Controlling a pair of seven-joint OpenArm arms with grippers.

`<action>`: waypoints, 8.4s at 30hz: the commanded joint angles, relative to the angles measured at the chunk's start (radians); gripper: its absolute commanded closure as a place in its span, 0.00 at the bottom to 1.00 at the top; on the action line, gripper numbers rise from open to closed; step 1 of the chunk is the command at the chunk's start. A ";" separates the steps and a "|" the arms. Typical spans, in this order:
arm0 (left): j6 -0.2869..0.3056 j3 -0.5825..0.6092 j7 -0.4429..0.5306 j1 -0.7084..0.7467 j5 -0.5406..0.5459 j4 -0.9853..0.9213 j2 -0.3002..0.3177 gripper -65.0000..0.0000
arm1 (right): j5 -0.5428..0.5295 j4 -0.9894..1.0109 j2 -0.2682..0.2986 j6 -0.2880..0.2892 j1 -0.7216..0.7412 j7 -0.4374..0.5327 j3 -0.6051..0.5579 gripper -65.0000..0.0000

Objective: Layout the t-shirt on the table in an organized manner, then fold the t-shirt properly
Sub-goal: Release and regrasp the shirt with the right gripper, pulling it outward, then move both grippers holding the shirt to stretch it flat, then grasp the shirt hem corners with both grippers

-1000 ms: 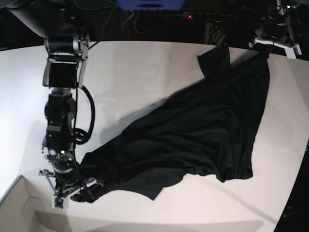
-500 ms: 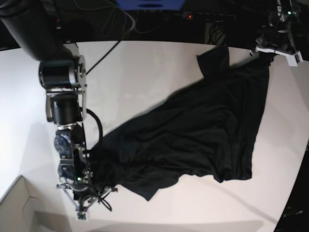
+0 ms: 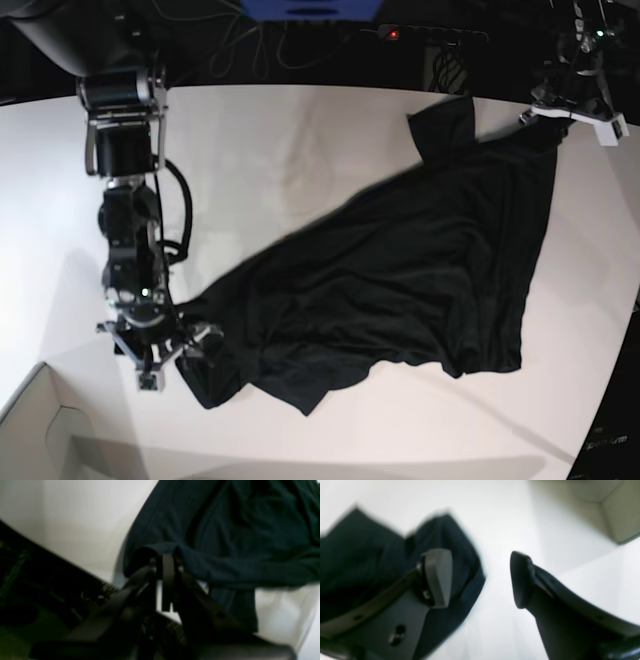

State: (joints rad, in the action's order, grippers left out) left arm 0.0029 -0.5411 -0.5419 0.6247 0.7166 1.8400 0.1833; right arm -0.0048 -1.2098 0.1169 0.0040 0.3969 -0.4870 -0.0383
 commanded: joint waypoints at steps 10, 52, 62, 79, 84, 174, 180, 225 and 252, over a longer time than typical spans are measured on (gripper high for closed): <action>-0.001 -0.069 0.021 -0.055 0.013 0.025 0.014 0.99 | -0.001 -0.084 -0.101 0.003 -0.217 0.027 -0.001 0.39; 0.003 -0.133 0.023 -0.042 0.007 0.114 -0.011 0.99 | 0.002 -0.799 -0.139 0.003 -0.507 0.018 0.002 1.00; 0.003 -0.170 0.021 -0.082 0.005 0.109 -0.008 0.99 | 0.004 -0.565 -0.139 0.004 -0.234 -0.065 0.001 1.00; 0.001 0.006 0.021 -0.145 -0.214 0.034 -0.017 0.99 | 0.004 -0.368 -0.139 0.215 -0.206 -0.207 -0.001 0.54; 0.001 -0.003 0.021 -0.144 -0.213 0.034 -0.017 0.99 | -0.001 -0.512 -0.147 0.218 -0.369 -0.206 -0.008 0.53; -0.001 0.063 -0.252 -0.404 -0.386 0.019 -0.024 0.99 | 0.006 -0.292 -0.142 0.218 -0.211 0.067 0.048 1.00; 0.001 0.062 -0.335 -0.428 -0.421 -0.119 -0.015 0.99 | 0.006 -0.120 -0.139 0.216 -0.161 -0.006 0.048 1.00; -0.001 0.280 -0.333 -0.523 -0.420 -0.457 -0.034 0.77 | -0.001 -0.552 -0.130 0.218 -0.662 -0.088 0.047 0.72; 0.003 0.102 -0.286 -0.527 -0.417 -0.165 -0.071 0.77 | 0.004 -0.580 -0.125 0.213 -0.597 -0.088 0.018 0.48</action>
State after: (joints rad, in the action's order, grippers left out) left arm 0.0036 -0.4370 -0.8459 0.1101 0.2958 1.6573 0.1028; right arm 0.0029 -1.7729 -0.0082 0.2207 -0.2138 -0.5983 -0.0200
